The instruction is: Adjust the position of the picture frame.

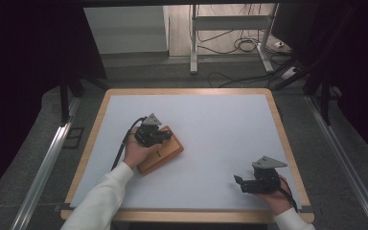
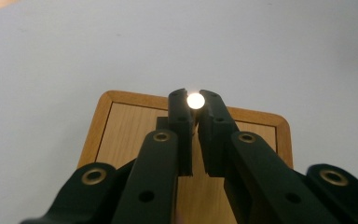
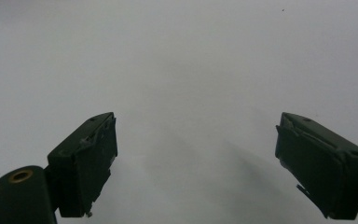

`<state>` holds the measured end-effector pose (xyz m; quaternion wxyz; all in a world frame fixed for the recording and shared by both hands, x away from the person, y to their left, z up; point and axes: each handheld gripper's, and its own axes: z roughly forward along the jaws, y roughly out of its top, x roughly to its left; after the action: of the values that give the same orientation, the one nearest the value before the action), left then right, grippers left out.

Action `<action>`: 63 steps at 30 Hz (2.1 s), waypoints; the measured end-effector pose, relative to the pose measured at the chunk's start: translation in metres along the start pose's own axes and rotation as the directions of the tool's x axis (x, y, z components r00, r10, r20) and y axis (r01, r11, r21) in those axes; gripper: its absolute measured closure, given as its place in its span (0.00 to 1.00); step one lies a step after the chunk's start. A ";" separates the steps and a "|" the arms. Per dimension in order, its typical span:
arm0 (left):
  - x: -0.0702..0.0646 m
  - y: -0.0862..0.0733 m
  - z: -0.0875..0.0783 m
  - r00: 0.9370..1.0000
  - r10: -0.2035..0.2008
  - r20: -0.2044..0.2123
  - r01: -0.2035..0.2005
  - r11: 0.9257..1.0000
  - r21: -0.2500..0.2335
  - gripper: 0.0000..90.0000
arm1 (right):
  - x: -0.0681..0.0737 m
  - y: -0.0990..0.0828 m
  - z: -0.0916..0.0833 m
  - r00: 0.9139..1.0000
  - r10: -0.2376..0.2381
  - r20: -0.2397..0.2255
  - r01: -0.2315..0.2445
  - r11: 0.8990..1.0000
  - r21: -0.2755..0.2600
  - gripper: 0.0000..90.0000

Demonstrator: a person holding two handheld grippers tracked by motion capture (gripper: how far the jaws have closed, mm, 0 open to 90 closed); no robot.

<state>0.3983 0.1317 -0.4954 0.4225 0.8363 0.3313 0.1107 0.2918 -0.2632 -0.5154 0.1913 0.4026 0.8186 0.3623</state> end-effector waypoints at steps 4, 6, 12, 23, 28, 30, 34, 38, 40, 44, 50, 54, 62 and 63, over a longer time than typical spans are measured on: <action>-0.014 0.003 0.008 0.999 0.026 0.028 -0.026 0.999 0.018 0.94 | 0.000 0.000 0.000 1.000 -0.001 0.001 0.001 1.000 0.000 0.15; -0.018 0.003 0.013 0.999 0.035 0.037 -0.036 0.999 0.026 0.94 | 0.000 0.000 0.000 1.000 0.001 0.001 -0.001 1.000 0.000 0.15; -0.029 0.007 0.026 0.998 0.051 0.047 -0.053 0.998 0.043 0.94 | -0.001 -0.001 0.000 1.000 -0.002 0.001 0.002 1.000 0.002 0.15; -0.042 0.013 0.041 0.994 0.089 0.057 -0.093 0.994 0.059 0.94 | 0.000 -0.001 0.001 1.000 -0.004 -0.001 0.004 1.000 0.007 0.15; -0.036 0.013 0.032 0.995 0.087 0.058 -0.087 0.996 0.005 0.77 | -0.001 -0.002 0.001 1.000 -0.004 -0.002 0.004 1.000 0.007 0.15; -0.031 0.012 0.024 0.996 0.084 0.041 -0.084 0.996 -0.006 0.68 | -0.001 -0.002 0.001 1.000 -0.004 -0.001 0.004 1.000 0.008 0.14; -0.016 0.003 0.007 0.998 0.059 0.017 -0.058 0.998 -0.022 0.50 | 0.000 -0.002 0.001 1.000 -0.003 0.000 0.003 1.000 0.011 0.15; 0.003 -0.009 -0.008 0.999 0.033 -0.001 -0.033 0.999 -0.022 0.45 | 0.001 -0.002 0.002 1.000 -0.008 0.002 0.008 1.000 0.017 0.15; 0.012 -0.014 -0.014 1.000 0.012 -0.020 -0.012 1.000 -0.024 0.45 | 0.002 -0.002 0.003 1.000 -0.010 0.001 0.010 1.000 0.017 0.15; 0.028 -0.022 -0.021 0.999 -0.018 -0.045 0.017 1.000 -0.018 0.47 | 0.002 -0.003 0.004 1.000 -0.009 0.002 0.009 1.000 0.021 0.15; 0.044 -0.029 -0.023 0.997 -0.046 -0.067 0.046 0.999 0.005 0.53 | 0.001 -0.003 0.003 1.000 -0.009 0.004 0.009 1.000 0.021 0.15; 0.049 -0.034 -0.023 0.996 -0.034 -0.087 0.038 0.998 0.050 0.74 | 0.001 -0.003 0.003 1.000 -0.009 0.004 0.009 1.000 0.022 0.15; 0.054 -0.041 -0.019 0.996 -0.003 -0.089 0.014 0.993 0.115 1.00 | 0.002 -0.003 0.004 1.000 -0.013 0.004 0.013 1.000 0.028 0.15; 0.054 -0.041 -0.018 0.996 -0.002 -0.088 0.012 0.993 0.115 1.00 | 0.002 -0.003 0.004 1.000 -0.013 0.004 0.013 1.000 0.028 0.14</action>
<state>0.4112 0.1956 -0.5213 0.3587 0.8526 0.3584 0.1264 0.2914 -0.2616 -0.5202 0.1897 0.4006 0.8258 0.3486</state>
